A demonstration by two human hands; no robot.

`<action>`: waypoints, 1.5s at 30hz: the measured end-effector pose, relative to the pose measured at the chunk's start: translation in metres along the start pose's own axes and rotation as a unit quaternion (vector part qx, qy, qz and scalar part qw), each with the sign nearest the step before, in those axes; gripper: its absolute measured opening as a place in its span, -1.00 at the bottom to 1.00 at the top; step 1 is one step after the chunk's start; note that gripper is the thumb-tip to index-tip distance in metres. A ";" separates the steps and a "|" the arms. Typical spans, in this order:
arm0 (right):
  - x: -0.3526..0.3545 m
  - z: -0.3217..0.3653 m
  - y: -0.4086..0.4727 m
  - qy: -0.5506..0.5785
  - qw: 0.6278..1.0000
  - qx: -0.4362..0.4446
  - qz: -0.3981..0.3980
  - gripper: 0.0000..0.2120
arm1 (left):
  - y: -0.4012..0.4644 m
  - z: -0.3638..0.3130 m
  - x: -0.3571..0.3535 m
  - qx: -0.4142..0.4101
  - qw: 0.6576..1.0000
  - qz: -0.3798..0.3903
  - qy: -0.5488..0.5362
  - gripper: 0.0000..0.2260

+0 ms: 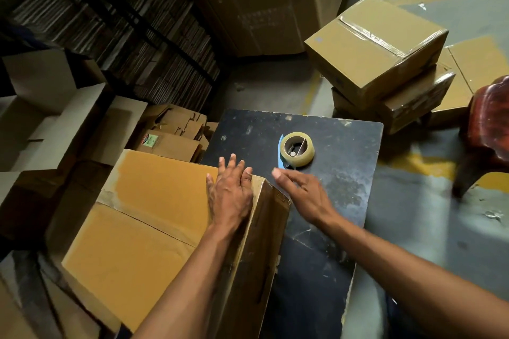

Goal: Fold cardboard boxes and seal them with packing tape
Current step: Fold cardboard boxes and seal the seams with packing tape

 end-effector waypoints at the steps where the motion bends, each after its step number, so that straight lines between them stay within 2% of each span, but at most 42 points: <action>1: 0.000 0.004 0.011 0.007 0.999 0.004 0.037 -0.46 | 0.000 0.000 0.000 0.000 1.000 0.004 0.000 -0.45; 4: -0.007 -0.001 0.029 0.004 0.990 0.005 0.140 -0.53 | 0.000 0.000 0.002 0.001 1.000 0.013 -0.002 -0.51; 8: -0.005 -0.028 0.043 0.020 0.987 0.038 0.152 -0.70 | 0.001 0.000 0.003 0.000 1.000 0.020 -0.004 -0.52; 12: 0.011 -0.081 0.043 -0.086 0.985 0.013 0.151 -0.85 | 0.001 -0.001 0.005 0.002 0.999 0.028 -0.015 -0.51; 14: 0.018 -0.093 0.031 -0.120 0.981 0.007 0.151 -0.79 | 0.001 -0.001 0.005 0.003 0.999 0.030 -0.020 -0.51; 15: 0.019 -0.092 0.026 -0.112 0.983 0.015 0.143 -0.70 | 0.000 -0.001 0.005 0.003 0.999 0.028 -0.020 -0.51; 18: 0.010 -0.069 0.026 -0.075 0.986 0.100 0.112 -0.40 | 0.000 0.000 0.004 0.002 0.999 0.024 -0.025 -0.52; 21: -0.010 -0.046 0.040 -0.081 0.976 0.168 0.110 -0.45 | 0.000 0.001 0.005 -0.005 0.999 0.023 -0.033 -0.53; 25: -0.016 -0.046 0.048 -0.177 0.955 0.202 0.130 -0.59 | -0.001 0.005 0.008 -0.011 0.997 0.041 -0.067 -0.57; 26: -0.012 -0.051 0.047 -0.208 0.948 0.196 0.143 -0.54 | -0.002 0.007 0.010 -0.018 0.996 0.049 -0.071 -0.58; 29: 0.003 -0.065 0.036 -0.289 0.922 0.184 0.179 -0.17 | -0.007 0.015 0.015 -0.052 0.994 0.059 -0.081 -0.55; 32: -0.004 -0.047 0.023 -0.272 0.911 0.280 0.134 0.02 | -0.016 0.025 0.020 -0.058 0.993 0.040 -0.098 -0.56; 35: -0.031 -0.022 0.014 -0.268 0.869 0.387 0.152 -0.17 | -0.033 0.037 0.031 -0.057 0.991 -0.008 -0.121 -0.60; 37: -0.043 -0.024 0.016 -0.274 0.849 0.422 0.162 -0.33 | -0.047 0.050 0.040 -0.051 0.990 -0.035 -0.128 -0.64; 39: -0.045 -0.025 0.033 -0.292 0.847 0.412 0.165 -0.38 | -0.063 0.064 0.051 -0.036 0.988 -0.058 -0.138 -0.67; 42: -0.041 -0.005 0.074 -0.341 0.846 0.356 0.205 -0.35 | -0.093 0.087 0.068 -0.005 0.982 -0.109 -0.153 -0.72; 45: -0.038 0.006 0.100 -0.430 0.803 0.338 0.235 -0.27 | -0.130 0.110 0.076 0.035 0.971 -0.138 -0.191 -0.75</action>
Point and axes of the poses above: each hand's wrist, its own y-axis towards the middle knuckle, its own x-axis out of the back of the hand, z = x × y, the point moved 3 cm from there along y, towards the middle knuckle, and after that the axes turned 10 degrees about x, right-handed, at the moved point
